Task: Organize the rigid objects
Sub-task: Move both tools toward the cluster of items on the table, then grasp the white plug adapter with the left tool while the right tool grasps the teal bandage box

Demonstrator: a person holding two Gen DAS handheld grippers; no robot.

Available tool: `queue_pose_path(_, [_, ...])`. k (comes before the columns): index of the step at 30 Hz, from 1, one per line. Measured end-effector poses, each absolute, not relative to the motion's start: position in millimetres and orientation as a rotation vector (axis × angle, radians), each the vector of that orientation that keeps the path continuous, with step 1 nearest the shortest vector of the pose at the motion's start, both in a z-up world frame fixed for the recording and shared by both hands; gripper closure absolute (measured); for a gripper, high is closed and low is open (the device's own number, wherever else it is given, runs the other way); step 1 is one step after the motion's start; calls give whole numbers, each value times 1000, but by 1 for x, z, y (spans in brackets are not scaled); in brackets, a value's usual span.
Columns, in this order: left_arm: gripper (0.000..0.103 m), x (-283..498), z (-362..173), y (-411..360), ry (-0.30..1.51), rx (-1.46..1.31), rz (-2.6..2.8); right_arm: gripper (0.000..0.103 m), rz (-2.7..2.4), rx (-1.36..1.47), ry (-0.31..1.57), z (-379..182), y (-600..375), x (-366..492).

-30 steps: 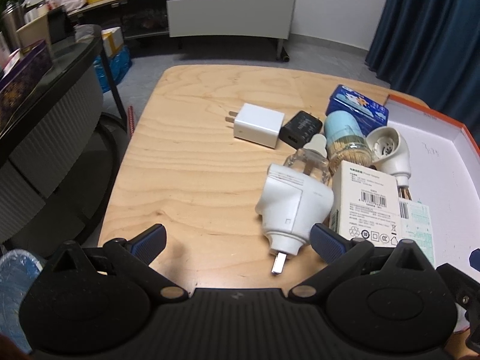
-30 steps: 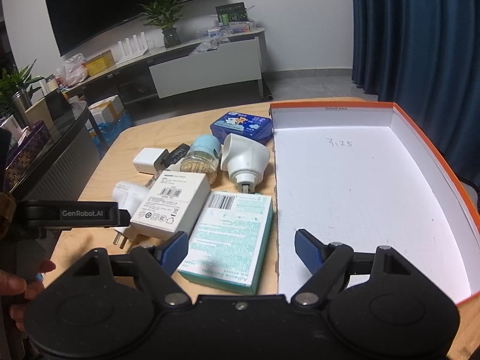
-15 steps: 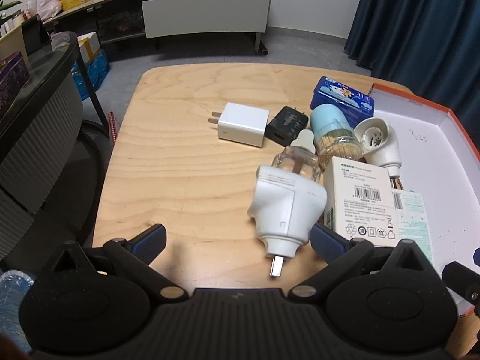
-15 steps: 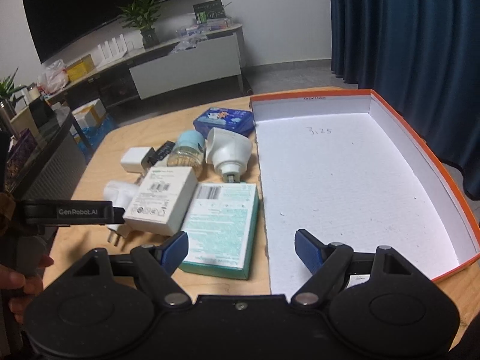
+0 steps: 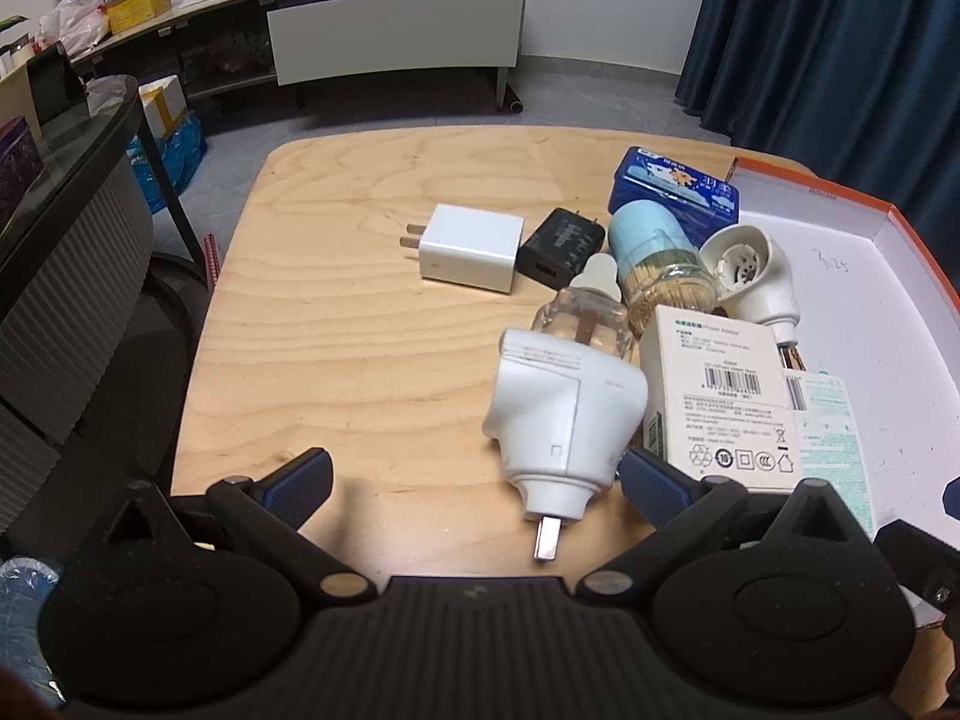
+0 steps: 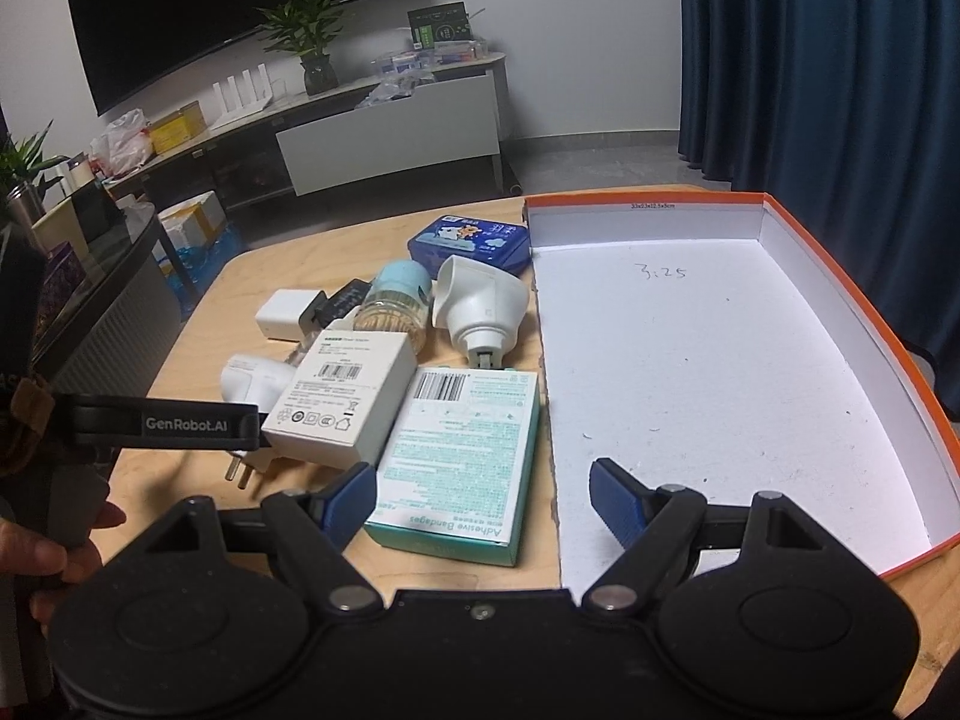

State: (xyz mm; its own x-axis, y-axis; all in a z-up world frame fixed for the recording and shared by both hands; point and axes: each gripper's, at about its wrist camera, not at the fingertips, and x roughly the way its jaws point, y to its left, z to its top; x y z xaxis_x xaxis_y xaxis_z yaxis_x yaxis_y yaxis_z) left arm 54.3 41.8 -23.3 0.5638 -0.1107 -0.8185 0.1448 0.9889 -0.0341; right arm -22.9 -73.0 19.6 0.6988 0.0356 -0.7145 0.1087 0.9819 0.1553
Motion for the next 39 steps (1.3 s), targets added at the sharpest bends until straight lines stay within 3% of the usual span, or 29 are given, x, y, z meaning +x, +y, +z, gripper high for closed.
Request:
queue_pose_path(20, [1,69,-37,35,963,77,-101,11,-20,222,837,4,-80,-9])
queue_pose_path(24, [18,67,-42,28,951,88,-125,11,-4,202,850,1,-74,-3])
queue_pose_path(26, [32,63,-41,25,921,94,-137,11,6,213,857,0,-72,2])
queue_pose_path(27, [44,62,-39,25,907,95,-142,11,10,216,862,-1,-71,4])
queue_pose_path(39, [48,51,-38,38,888,29,-129,12,9,171,942,-20,-54,41])
